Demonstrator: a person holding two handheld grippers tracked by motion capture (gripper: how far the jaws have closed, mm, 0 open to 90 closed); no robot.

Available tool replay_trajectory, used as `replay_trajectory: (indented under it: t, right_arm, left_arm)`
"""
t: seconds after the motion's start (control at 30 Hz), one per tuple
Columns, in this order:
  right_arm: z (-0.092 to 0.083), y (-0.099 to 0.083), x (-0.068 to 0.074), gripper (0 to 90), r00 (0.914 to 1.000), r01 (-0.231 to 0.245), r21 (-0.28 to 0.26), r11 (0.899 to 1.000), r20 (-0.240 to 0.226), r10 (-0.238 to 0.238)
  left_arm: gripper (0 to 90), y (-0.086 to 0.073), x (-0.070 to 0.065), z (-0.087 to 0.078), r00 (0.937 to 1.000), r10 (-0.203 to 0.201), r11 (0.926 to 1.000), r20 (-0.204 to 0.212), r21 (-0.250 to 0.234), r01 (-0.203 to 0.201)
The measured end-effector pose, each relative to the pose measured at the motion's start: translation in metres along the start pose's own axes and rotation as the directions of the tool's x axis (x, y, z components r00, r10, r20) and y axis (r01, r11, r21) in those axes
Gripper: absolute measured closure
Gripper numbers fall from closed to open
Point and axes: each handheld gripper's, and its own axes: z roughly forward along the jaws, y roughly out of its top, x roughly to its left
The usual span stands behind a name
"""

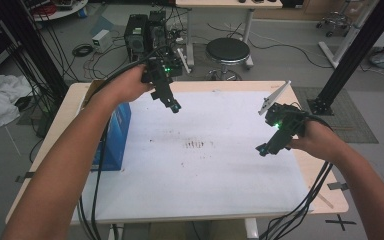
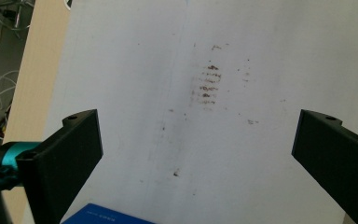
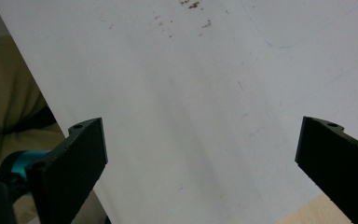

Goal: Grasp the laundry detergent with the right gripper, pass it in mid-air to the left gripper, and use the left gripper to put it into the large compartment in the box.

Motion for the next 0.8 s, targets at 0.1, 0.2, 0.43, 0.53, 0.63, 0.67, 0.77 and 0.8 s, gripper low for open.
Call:
replay_trajectory:
  t: [0.1,0.2,0.43,0.53,0.63,0.67,0.77,0.8]
  right_arm:
    - [0.001,0.001,-0.002,1.1,1.0,0.006,-0.003,1.0,-0.003,-0.006]
    - [0.002,0.002,-0.002,1.0,1.0,0.004,-0.001,1.0,-0.005,-0.004]
    - [0.004,0.007,-0.001,1.1,0.9999,0.016,0.004,1.0,-0.006,-0.016]
    - [0.004,0.009,0.001,1.0,0.9998,0.015,0.003,1.0,-0.009,-0.015]
    - [0.004,0.008,0.002,1.0,0.9998,0.018,0.009,1.0,-0.009,-0.018]
    - [0.004,0.008,0.002,1.0,0.9998,0.017,0.008,1.0,-0.008,-0.016]
    - [0.003,0.008,0.001,1.0,0.9999,0.013,0.002,1.0,-0.009,-0.013]
    - [0.003,0.007,0.001,1.0,0.9999,0.013,0.002,1.0,-0.009,-0.013]
  left_arm:
    - [1.7,0.003,0.0,0.004,0.9997,0.017,0.9999,0.016,0.0,-0.017]
    - [1.7,0.006,-0.002,0.009,0.9992,0.031,0.9995,0.025,0.008,-0.031]
    - [1.7,0.011,-0.009,0.011,0.9973,0.064,0.9979,0.035,0.008,-0.064]
    - [1.7,0.011,-0.009,0.011,0.997,0.068,0.9976,0.037,0.008,-0.068]
    - [1.7,0.011,-0.01,0.012,0.9966,0.072,0.9973,0.04,0.012,-0.073]
    - [1.7,0.011,-0.011,0.012,0.9966,0.073,0.9972,0.039,0.012,-0.074]
    - [1.7,0.012,-0.011,0.011,0.9965,0.074,0.9972,0.039,0.011,-0.075]
    - [1.7,0.011,-0.011,0.012,0.9966,0.073,0.9972,0.038,0.012,-0.074]
